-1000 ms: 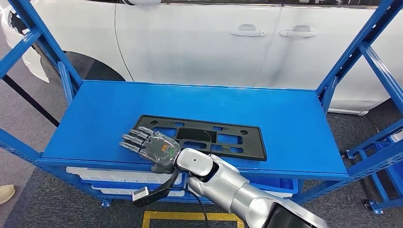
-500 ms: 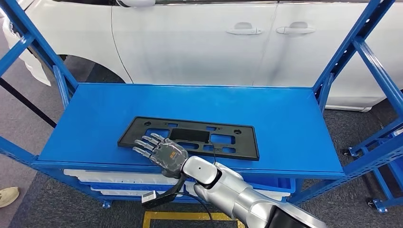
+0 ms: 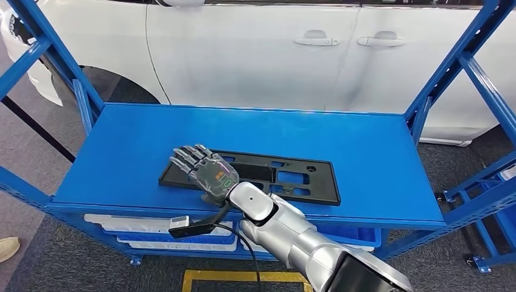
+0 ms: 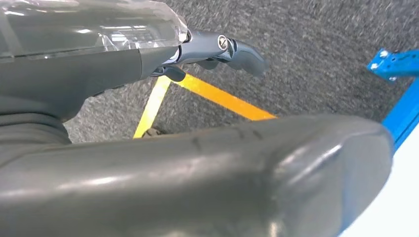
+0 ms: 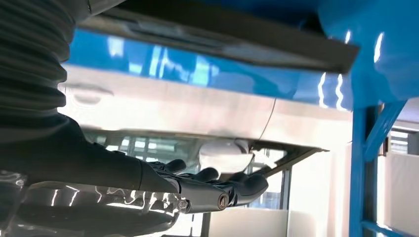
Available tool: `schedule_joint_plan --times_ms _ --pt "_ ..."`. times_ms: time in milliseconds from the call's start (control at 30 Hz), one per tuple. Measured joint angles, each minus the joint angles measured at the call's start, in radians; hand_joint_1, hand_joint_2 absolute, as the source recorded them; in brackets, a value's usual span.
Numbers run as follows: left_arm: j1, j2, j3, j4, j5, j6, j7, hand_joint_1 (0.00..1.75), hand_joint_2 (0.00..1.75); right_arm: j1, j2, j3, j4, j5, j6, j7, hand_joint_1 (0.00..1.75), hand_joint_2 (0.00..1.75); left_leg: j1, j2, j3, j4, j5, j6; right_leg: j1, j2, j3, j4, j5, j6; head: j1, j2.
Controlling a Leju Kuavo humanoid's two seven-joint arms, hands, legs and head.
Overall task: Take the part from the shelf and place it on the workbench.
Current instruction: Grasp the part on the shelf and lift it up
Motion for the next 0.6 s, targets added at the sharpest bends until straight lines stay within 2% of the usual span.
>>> schedule_joint_plan --times_ms 67,100,133,167,200,267,300,333,433,467,500,600 --pt "-0.001 0.002 -0.004 0.000 -0.004 0.001 0.001 0.00 0.00 -0.005 0.003 -0.006 0.007 0.043 0.008 0.015 0.00 1.75 0.000 0.000 -0.002 0.000 0.000 0.006 -0.002 0.000 -0.064 0.139 -0.067 0.005 0.000 0.000" --pt "-0.001 0.003 -0.007 0.000 -0.006 0.001 0.002 0.00 0.00 -0.004 0.004 -0.007 0.016 0.074 0.011 0.025 0.00 1.75 -0.001 0.000 -0.002 0.000 0.000 0.007 -0.004 0.000 -0.095 0.201 -0.088 0.007 0.000 0.000" --pt "-0.001 0.004 -0.010 0.000 -0.008 0.001 0.003 0.00 0.00 -0.003 0.005 -0.007 0.029 0.113 0.013 0.039 0.00 1.75 -0.001 -0.001 -0.002 0.001 0.000 0.007 -0.005 0.000 -0.112 0.235 -0.092 0.007 0.000 0.000" --pt "-0.001 0.004 -0.012 0.000 -0.009 0.001 0.004 0.00 0.00 -0.002 0.007 -0.007 0.043 0.154 0.012 0.054 0.00 1.75 -0.001 -0.002 -0.001 0.001 0.000 0.007 -0.006 0.000 -0.107 0.223 -0.074 0.006 0.000 0.000" --pt "-0.001 0.004 -0.013 0.000 -0.010 0.001 0.005 0.00 0.00 -0.001 0.009 -0.005 0.057 0.193 0.012 0.068 0.00 1.75 -0.001 -0.003 0.000 0.001 -0.001 0.006 -0.006 0.000 -0.082 0.170 -0.041 0.003 0.000 0.000" --pt "-0.002 0.004 -0.014 0.000 -0.011 0.002 0.006 0.00 0.00 -0.002 0.015 0.000 0.083 0.255 0.012 0.095 0.00 1.75 -0.004 -0.004 0.002 0.004 -0.004 0.001 -0.004 -0.001 -0.010 0.021 0.024 -0.007 0.000 0.000" --pt "-0.002 0.004 -0.015 0.000 -0.011 0.004 0.006 0.00 0.00 -0.002 0.018 0.004 0.096 0.279 0.014 0.106 0.00 1.75 -0.005 -0.004 0.001 0.005 -0.005 -0.004 -0.002 -0.001 0.015 -0.032 0.041 -0.011 0.000 0.000" --pt "-0.003 0.004 -0.015 0.000 -0.010 0.006 0.006 0.00 0.00 -0.001 0.020 0.009 0.110 0.298 0.017 0.116 0.00 1.75 -0.007 -0.004 0.000 0.006 -0.006 -0.009 0.000 -0.001 0.027 -0.058 0.046 -0.014 0.000 0.000" --pt "-0.003 0.004 -0.015 0.000 -0.008 0.012 0.006 0.00 0.00 -0.004 0.024 0.017 0.143 0.327 0.030 0.133 0.00 1.75 -0.005 -0.003 0.001 0.007 -0.010 -0.027 0.000 0.000 0.030 -0.070 0.047 -0.027 0.000 0.000" --pt "-0.004 0.003 -0.015 0.000 -0.008 0.013 0.006 0.00 0.00 -0.005 0.026 0.017 0.151 0.330 0.033 0.134 0.00 1.75 -0.004 -0.003 -0.004 0.022 -0.022 -0.032 -0.002 -0.001 0.034 -0.075 0.049 -0.033 0.000 0.000" --pt "-0.004 0.003 -0.015 0.000 -0.008 0.014 0.006 0.00 0.00 -0.007 0.028 0.018 0.159 0.331 0.035 0.136 0.00 1.75 -0.003 -0.002 -0.018 0.057 -0.044 -0.037 -0.005 -0.001 0.037 -0.080 0.051 -0.038 0.000 0.000" --pt "-0.002 0.004 -0.015 0.000 -0.008 0.014 0.006 0.00 0.00 -0.007 0.030 0.019 0.178 0.333 0.042 0.140 0.00 1.75 0.001 -0.002 -0.105 0.247 -0.134 -0.049 -0.006 -0.003 0.040 -0.083 0.051 -0.043 0.000 0.000"
